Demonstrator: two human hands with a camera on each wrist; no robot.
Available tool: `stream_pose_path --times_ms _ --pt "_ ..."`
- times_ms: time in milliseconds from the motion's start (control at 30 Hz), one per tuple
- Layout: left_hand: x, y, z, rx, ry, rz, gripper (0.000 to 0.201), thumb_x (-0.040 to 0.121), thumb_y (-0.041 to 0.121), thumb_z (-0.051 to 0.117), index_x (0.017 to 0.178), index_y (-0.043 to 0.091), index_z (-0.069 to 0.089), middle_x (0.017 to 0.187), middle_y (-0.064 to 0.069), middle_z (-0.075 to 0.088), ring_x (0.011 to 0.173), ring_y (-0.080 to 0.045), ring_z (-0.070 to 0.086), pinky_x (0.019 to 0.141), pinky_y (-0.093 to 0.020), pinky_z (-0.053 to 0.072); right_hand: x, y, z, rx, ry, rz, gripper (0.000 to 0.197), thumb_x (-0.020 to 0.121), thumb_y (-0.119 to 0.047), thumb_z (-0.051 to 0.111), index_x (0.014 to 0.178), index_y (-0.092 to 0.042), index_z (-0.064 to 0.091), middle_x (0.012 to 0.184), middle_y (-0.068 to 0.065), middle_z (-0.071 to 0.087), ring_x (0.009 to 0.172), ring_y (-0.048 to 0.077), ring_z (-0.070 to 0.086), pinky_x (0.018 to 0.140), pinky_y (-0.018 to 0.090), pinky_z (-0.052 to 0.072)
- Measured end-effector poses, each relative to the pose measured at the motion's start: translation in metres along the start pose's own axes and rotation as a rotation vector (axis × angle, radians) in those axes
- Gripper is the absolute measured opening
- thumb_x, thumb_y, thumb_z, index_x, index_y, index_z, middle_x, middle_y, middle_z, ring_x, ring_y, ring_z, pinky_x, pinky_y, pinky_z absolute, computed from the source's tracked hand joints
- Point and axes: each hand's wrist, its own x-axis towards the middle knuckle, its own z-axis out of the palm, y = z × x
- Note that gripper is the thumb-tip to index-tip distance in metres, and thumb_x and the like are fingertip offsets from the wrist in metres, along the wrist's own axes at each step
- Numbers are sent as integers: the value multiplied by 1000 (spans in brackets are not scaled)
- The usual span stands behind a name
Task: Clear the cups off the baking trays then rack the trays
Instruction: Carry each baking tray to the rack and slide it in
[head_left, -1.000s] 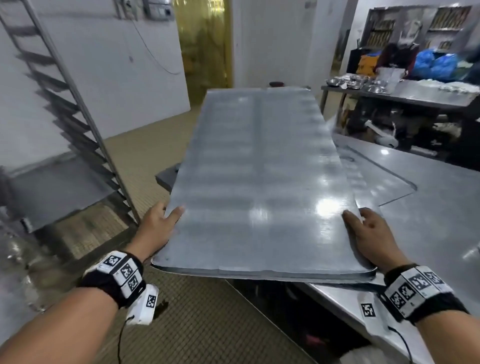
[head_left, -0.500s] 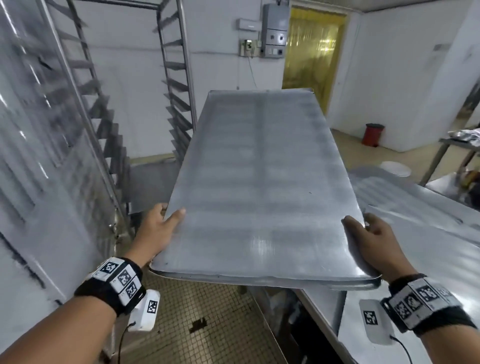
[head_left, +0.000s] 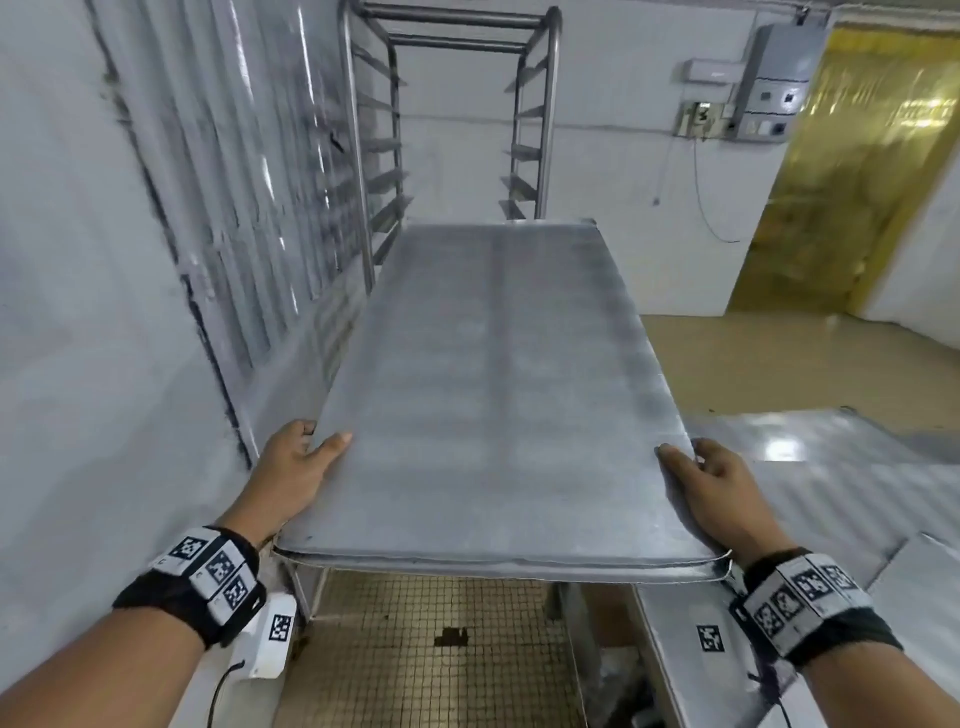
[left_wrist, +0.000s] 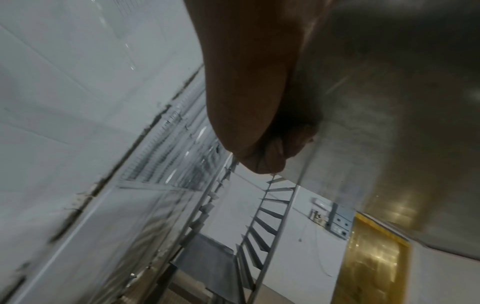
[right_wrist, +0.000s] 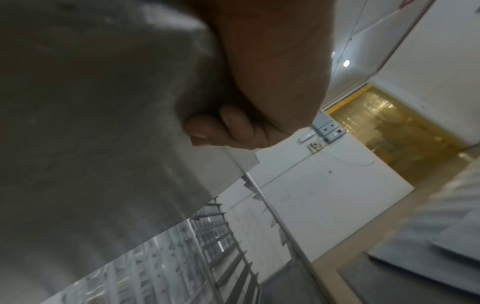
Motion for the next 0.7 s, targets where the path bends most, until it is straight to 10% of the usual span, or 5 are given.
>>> stream_pose_path --times_ms 367,567,700 --pt "25 -48 -40 61 38 -198 29 90 41 73 96 13 71 92 -3 76 83 -23 74 81 -47 60 52 11 74 -78 -186 43 34 97 -34 64 76 -8 59 46 -5 58 40 7 53 40 18 37" --pt "66 -81 -30 139 -21 -256 64 86 56 72 120 3 60 113 -10 68 91 -21 66 68 -29 49 80 33 96 -88 -197 120 36 94 -43 66 85 -9 68 61 2 68 55 15 63 50 23 43" --pt "92 -91 -14 171 -29 -286 61 90 45 71 131 2 54 120 -9 59 99 -22 58 81 -30 43 94 40 107 -127 -172 139 32 95 -37 66 81 -9 69 62 2 70 51 10 62 45 17 42"
